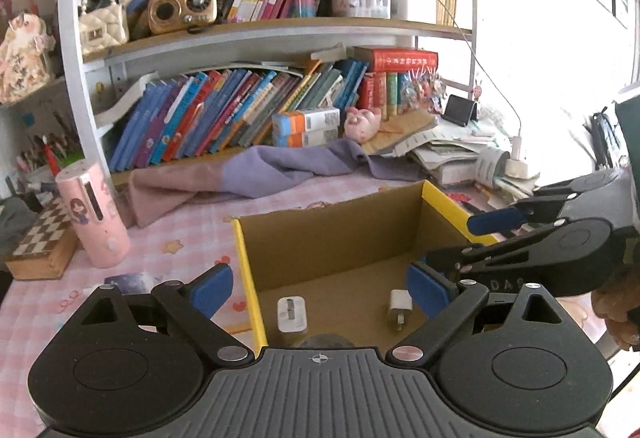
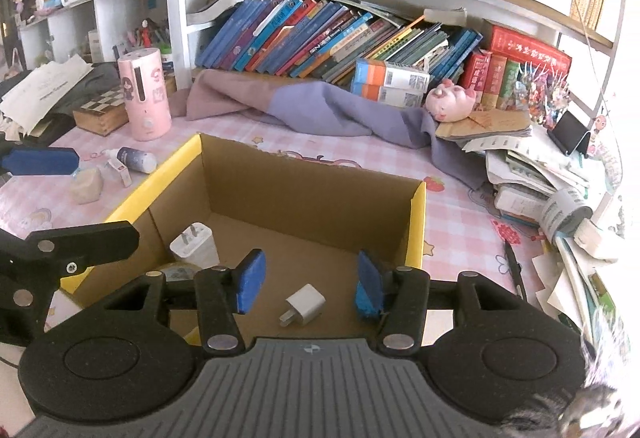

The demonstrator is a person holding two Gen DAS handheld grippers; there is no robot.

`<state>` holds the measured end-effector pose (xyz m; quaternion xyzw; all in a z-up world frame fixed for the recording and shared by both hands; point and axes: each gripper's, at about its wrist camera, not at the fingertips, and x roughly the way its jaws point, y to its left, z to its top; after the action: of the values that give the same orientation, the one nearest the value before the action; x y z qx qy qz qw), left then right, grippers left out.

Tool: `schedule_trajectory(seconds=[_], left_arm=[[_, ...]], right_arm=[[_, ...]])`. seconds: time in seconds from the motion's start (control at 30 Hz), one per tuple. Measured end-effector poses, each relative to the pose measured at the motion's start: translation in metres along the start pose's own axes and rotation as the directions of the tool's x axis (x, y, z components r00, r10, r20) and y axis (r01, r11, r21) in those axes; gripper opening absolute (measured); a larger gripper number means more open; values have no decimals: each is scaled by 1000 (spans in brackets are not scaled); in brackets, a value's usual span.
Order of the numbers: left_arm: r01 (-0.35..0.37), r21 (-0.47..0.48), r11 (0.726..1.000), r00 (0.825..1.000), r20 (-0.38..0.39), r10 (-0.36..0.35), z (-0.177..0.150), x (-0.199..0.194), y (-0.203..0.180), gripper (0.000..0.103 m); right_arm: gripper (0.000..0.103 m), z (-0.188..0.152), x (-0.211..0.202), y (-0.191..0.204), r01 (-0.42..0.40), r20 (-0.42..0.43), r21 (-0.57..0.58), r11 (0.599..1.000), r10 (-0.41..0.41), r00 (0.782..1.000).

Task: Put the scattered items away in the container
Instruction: 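Open the left tool to drop the yellow tape roll into the box, then withdraw both open tools from the box toward the remaining table items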

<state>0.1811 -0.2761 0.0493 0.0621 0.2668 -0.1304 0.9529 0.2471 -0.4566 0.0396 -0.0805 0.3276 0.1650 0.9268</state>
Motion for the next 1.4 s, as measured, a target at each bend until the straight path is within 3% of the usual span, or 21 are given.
schedule_trajectory(seconds=[0.57, 0.93, 1.4], left_arm=[[39, 14, 999, 999, -3, -39, -36, -44, 25, 97], [58, 14, 998, 998, -20, -58, -67, -86, 49, 97], [8, 5, 1000, 998, -60, -7, -110, -120, 83, 100]], right_arm=[[58, -32, -49, 48, 99, 59, 108, 989, -106, 993], [63, -65, -78, 100, 165, 62, 196, 967, -180, 982], [66, -104, -103, 167, 216, 24, 220, 951, -226, 974]])
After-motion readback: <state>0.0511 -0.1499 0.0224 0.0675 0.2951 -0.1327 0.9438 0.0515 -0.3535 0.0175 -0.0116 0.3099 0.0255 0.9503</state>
